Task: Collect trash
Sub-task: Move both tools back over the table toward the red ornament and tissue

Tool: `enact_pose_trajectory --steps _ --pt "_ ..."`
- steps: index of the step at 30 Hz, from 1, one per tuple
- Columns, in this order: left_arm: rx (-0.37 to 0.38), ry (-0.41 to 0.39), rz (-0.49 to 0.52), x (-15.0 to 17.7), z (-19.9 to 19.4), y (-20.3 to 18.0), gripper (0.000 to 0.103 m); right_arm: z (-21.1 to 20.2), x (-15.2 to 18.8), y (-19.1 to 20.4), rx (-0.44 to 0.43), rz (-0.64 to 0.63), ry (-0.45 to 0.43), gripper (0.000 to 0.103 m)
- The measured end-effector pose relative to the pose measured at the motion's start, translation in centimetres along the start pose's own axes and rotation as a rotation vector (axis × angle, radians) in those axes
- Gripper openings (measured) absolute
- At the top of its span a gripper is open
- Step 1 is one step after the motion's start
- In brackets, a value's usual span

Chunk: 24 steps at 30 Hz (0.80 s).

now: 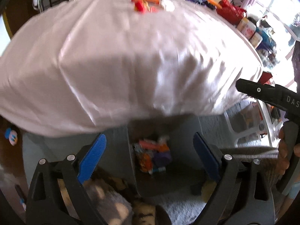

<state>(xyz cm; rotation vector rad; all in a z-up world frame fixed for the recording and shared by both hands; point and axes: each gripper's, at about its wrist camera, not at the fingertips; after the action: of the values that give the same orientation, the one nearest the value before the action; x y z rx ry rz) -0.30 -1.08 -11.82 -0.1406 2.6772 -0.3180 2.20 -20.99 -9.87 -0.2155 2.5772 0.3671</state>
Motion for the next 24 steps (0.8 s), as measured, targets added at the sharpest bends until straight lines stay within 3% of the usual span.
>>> enact_pose_trajectory --steps 10,24 --pt "-0.016 -0.102 -0.030 -11.0 -1.4 0.4 0.091 -1.2 -11.3 -0.6 0.063 -0.053 -0.100 0.082" --pt "-0.042 -0.122 -0.017 -20.1 5.5 -0.5 0.091 5.5 -20.6 -3.1 0.052 -0.018 -0.118 0.082"
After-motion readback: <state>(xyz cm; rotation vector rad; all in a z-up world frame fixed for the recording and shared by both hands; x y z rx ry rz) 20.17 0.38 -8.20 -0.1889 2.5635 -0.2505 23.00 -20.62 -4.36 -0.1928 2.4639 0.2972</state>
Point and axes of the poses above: each gripper's, at about its wrist camera, not at the fingertips, and z roughly the way its jaws point, y to its left, x to its underside, and after that the axes turned 13 degrees about -z, right-handed
